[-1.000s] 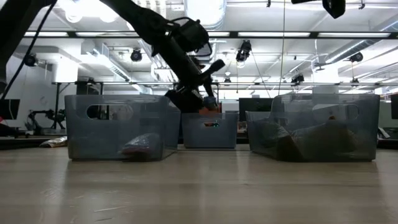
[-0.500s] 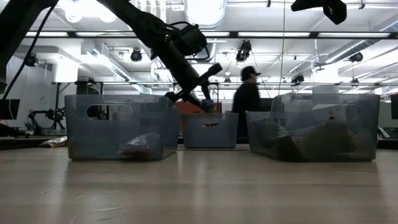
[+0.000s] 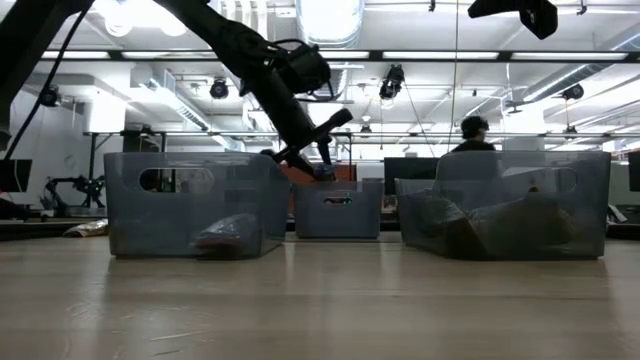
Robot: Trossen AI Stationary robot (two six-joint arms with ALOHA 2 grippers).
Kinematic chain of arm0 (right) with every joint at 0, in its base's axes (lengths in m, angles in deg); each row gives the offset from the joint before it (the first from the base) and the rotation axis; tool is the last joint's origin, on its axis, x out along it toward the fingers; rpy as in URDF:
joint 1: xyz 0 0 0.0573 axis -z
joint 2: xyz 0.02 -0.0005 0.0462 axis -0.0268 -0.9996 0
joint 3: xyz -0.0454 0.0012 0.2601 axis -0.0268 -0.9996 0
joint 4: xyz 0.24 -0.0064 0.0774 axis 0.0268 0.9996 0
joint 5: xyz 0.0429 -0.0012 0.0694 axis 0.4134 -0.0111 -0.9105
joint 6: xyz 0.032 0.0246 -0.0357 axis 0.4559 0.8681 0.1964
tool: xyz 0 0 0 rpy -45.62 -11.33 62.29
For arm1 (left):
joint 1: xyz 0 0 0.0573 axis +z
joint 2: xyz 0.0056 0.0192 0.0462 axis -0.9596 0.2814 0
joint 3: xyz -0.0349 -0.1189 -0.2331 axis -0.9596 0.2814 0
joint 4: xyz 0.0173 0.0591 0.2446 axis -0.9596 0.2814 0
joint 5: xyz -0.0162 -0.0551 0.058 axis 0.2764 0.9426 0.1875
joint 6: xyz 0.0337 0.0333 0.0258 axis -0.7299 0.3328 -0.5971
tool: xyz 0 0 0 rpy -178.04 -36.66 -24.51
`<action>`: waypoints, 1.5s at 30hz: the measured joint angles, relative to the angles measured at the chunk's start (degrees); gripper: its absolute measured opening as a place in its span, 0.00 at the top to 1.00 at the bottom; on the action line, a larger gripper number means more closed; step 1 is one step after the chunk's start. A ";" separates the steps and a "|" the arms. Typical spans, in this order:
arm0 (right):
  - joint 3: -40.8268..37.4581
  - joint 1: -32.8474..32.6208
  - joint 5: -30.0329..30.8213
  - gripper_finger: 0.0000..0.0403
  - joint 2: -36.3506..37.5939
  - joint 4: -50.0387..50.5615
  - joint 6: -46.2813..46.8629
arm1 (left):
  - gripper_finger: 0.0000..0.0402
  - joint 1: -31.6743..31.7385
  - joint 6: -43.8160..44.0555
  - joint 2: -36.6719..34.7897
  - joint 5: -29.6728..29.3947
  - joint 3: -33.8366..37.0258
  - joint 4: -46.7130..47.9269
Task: Pick and place Granola Bars by type
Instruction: Put the blue granola bar into the top black bin
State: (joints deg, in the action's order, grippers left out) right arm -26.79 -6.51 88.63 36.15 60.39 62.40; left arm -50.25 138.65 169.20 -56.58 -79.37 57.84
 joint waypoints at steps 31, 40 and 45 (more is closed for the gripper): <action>0.07 0.00 0.00 0.98 0.00 -0.07 0.48 | 0.84 0.10 0.94 0.24 -0.35 0.00 3.33; 0.07 0.00 0.02 0.98 0.00 -0.09 0.46 | 0.84 0.10 -0.27 0.24 -0.32 0.02 3.31; 0.07 0.00 0.02 0.98 0.02 -0.09 0.46 | 0.84 0.10 -0.60 0.24 -0.30 0.02 3.19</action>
State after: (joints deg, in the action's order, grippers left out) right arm -26.72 -6.51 88.65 36.16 60.31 62.86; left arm -50.15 138.05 169.44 -56.88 -79.35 61.03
